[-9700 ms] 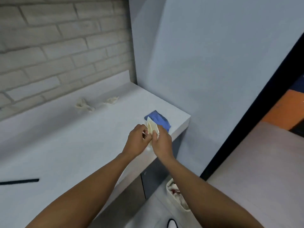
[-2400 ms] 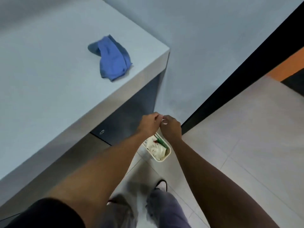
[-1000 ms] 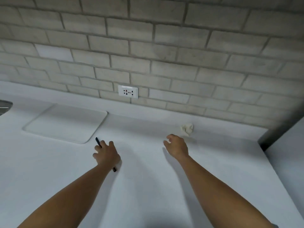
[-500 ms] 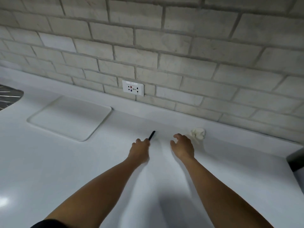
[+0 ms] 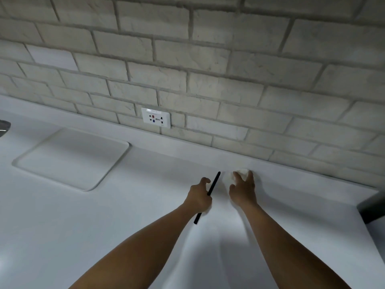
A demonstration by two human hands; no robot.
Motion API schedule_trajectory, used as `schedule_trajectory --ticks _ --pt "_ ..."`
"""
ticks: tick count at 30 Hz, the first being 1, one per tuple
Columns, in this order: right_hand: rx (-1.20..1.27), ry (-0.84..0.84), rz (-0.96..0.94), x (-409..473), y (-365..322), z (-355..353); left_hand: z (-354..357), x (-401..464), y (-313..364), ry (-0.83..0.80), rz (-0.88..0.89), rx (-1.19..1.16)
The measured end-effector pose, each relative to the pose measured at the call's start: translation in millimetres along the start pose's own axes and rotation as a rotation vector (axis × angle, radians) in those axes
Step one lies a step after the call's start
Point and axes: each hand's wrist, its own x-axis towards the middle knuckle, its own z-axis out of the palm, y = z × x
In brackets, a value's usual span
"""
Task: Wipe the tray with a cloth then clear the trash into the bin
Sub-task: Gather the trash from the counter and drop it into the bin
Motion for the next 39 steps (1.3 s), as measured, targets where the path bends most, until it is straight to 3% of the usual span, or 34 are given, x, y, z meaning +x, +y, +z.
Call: schedule_trajectory --ticks 4,10,13,17,22,26,35,39 --pt "-0.211 -0.101 -0.053 7.6 0.6 7.3 -3.0 2.1 -0.6 -0.006 0.007 -0.044" --pt "-0.283 0.118 -0.140 -8.1 -13.8 26.1 -7.8 5.3 -7.0 0.026 0.001 -0.069" --pt "-0.323 0.078 -0.242 -26.5 -15.3 30.1 -11.4 -0.2 -6.4 0.036 0.014 -0.023" --pt "-0.118 -0.029 -0.151 -66.2 -17.0 26.8 -17.2 -23.4 -1.2 0.021 0.066 0.058" --pt "0.122 0.060 -0.120 -116.2 -28.9 10.2 -25.6 -61.6 -0.7 0.021 0.145 0.135" --pt "0.212 0.189 -0.133 -157.6 -41.0 -4.9 -35.2 -95.6 -7.1 -0.027 0.112 -0.068" --pt "0.470 0.365 0.042 -270.8 -63.4 13.7 -35.5 -180.2 -25.2 -0.213 0.130 -0.395" --pt "0.477 0.439 0.155 -321.1 -49.2 22.6 -15.7 -216.0 -33.4 -0.303 0.097 -0.540"
